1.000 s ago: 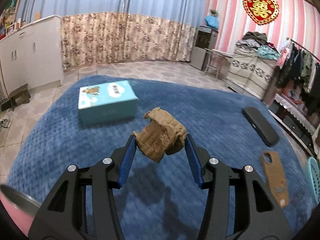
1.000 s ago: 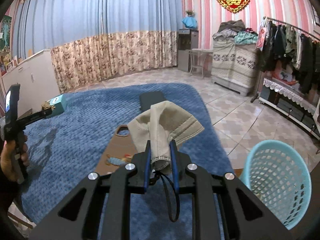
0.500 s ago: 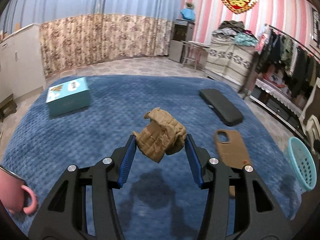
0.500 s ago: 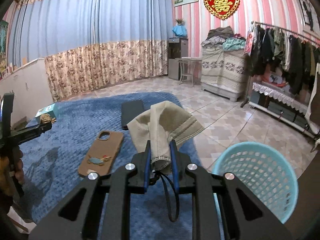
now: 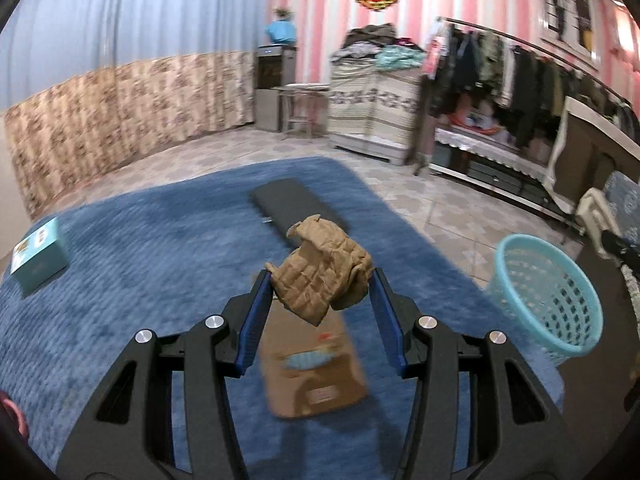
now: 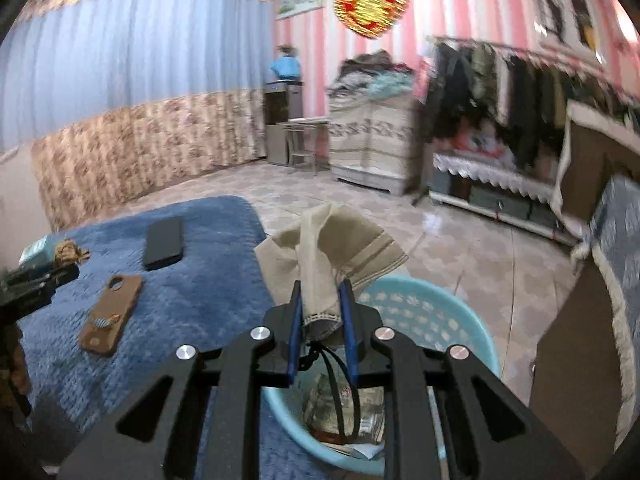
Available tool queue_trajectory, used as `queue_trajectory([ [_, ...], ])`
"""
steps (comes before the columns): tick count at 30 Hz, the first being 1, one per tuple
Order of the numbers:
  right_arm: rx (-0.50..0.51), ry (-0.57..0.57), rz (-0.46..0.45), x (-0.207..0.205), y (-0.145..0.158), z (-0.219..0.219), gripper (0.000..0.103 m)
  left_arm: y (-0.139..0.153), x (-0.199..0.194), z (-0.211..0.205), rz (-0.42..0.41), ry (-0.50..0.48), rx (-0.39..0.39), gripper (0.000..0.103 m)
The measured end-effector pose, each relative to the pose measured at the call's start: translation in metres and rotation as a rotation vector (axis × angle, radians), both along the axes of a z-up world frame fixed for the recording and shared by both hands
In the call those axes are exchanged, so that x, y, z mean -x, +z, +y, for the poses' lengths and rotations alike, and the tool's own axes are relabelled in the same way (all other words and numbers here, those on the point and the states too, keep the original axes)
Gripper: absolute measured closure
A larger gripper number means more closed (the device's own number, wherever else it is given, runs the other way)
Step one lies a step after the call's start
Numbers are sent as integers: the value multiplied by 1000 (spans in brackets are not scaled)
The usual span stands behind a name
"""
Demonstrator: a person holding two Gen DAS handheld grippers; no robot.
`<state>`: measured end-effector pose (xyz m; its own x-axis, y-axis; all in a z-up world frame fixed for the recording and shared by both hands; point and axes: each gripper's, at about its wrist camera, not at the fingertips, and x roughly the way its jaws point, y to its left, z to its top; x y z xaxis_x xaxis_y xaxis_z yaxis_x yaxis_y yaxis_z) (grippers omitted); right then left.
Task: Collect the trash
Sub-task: 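Carry the brown paper and beige cloth over the blue basket with both tools, then open both tools over the basket to drop the paper and cloth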
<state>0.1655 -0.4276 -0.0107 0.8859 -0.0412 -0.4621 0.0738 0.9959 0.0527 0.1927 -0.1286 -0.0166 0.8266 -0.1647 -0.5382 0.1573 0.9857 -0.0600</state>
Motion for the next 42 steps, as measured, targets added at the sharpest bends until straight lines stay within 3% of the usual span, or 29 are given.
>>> queue_trajectory([
  [8, -99, -83, -13, -3, -12, -45, 85, 2, 2, -74, -27, -135, -10, 54],
  [20, -119, -190, 12, -5, -26, -82, 85, -11, -8, -177, -13, -320, -38, 53],
  [23, -115, -203, 30, -8, -30, -86, 85, -16, -13, -200, 15, -371, -15, 53],
  [36, -142, -281, 57, -6, -41, -115, 85, -28, -28, -265, 21, -473, -19, 52],
  [40, -146, -284, 59, -7, -42, -114, 85, -28, -32, -265, 23, -465, -23, 26],
  [42, -143, -284, 59, -7, -42, -115, 85, -26, -33, -260, 10, -448, -23, 20],
])
